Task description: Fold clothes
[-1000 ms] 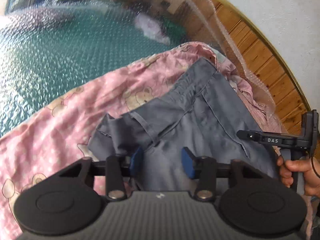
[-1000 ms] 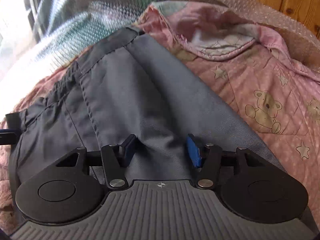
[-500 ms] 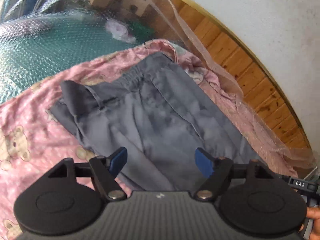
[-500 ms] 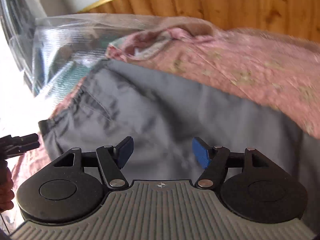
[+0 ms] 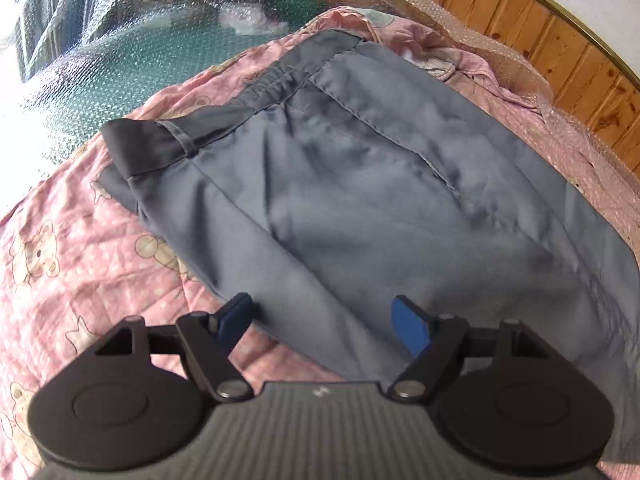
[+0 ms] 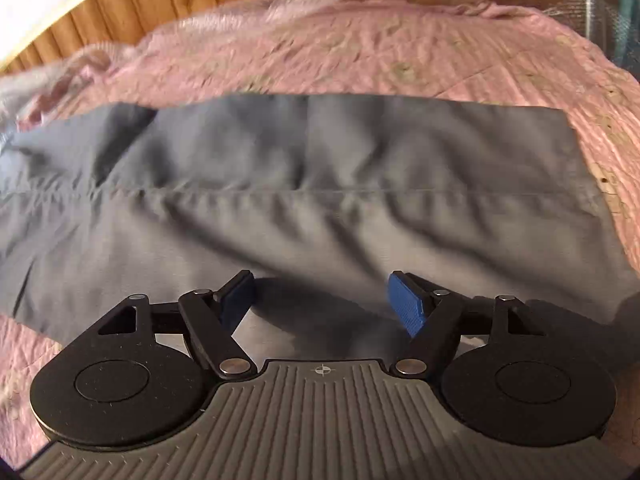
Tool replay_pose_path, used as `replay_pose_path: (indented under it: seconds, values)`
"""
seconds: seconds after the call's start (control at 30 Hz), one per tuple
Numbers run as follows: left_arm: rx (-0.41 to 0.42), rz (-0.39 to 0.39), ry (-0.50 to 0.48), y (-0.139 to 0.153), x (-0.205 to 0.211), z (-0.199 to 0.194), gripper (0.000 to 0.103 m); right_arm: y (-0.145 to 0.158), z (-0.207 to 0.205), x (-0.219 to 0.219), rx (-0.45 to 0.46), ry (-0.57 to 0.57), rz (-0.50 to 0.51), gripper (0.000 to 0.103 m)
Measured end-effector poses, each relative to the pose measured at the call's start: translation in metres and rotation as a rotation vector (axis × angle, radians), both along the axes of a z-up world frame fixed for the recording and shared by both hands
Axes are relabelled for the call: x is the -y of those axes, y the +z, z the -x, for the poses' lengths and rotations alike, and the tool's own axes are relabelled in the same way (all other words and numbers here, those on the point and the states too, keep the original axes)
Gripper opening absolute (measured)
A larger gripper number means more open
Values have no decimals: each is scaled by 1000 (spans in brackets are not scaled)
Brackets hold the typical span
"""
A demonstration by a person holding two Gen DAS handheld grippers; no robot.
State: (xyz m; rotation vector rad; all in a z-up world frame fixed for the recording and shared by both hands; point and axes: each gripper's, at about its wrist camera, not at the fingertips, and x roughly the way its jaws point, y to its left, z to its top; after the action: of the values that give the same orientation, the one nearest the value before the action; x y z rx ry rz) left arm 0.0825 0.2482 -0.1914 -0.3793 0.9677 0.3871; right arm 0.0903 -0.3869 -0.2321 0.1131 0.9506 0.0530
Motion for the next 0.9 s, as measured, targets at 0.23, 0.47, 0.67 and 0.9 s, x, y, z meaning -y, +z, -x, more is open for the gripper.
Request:
replay_pose_path:
  seconds: [0.23, 0.47, 0.67, 0.9]
  values:
    - [-5, 48, -184, -3, 94, -21, 78, 10, 28, 66, 41, -108, 27, 74]
    - [-74, 41, -251, -5, 131, -38, 78, 17, 23, 74, -8, -148, 79, 76]
    - [-54, 109, -414, 1, 200, -73, 78, 46, 7, 18, 26, -164, 22, 76]
    - [-46, 168, -603, -11, 273, -113, 78, 54, -38, -97, 31, -27, 0, 79]
